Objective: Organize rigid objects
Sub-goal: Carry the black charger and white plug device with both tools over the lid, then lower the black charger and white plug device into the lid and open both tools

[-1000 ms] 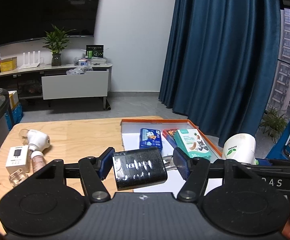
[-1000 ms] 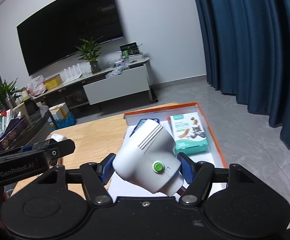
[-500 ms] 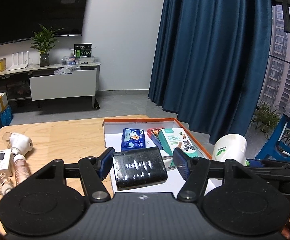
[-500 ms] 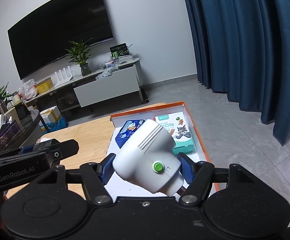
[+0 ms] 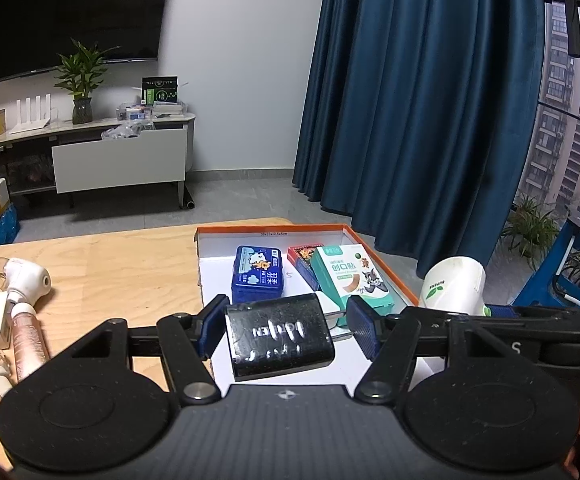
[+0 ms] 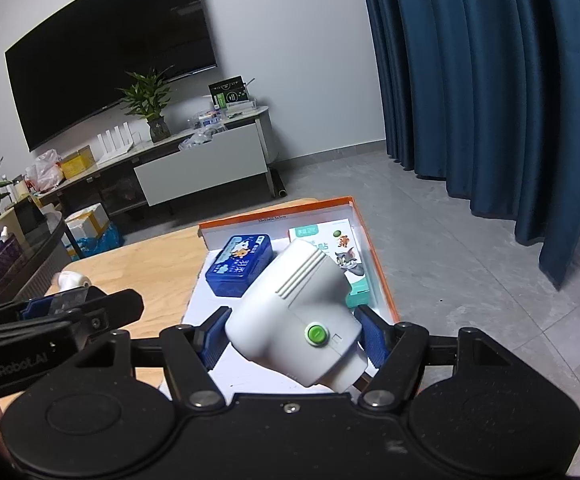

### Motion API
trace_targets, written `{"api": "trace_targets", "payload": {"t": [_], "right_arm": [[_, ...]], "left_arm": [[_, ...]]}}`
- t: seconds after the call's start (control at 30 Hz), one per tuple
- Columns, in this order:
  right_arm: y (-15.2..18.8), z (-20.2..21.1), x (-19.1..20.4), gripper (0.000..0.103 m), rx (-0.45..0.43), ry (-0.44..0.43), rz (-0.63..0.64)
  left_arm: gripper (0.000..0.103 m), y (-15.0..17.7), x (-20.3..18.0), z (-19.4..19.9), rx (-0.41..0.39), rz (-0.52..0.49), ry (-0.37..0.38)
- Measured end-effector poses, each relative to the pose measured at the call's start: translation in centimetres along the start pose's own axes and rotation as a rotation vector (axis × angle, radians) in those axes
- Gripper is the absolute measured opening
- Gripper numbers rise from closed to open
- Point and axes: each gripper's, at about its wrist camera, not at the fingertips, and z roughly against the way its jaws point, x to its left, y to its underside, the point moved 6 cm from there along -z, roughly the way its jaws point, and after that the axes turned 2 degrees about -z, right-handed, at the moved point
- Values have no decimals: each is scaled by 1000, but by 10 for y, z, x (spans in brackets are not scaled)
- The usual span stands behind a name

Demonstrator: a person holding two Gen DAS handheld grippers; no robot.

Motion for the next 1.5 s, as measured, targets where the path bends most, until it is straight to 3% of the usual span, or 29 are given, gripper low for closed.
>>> {"api": "trace_targets", "payload": {"t": [0.73, 1.13, 1.5], "right_arm": [[-4, -31, -9, 80, 43, 10, 28], [-18, -30, -13, 80, 49, 56, 169], [-6, -51, -7, 80, 78, -18, 115]], "left_arm": [[65, 5, -2, -24, 49, 2, -2], [65, 4, -7, -33, 53, 9, 8], [65, 6, -7, -39, 66, 0, -1]]}}
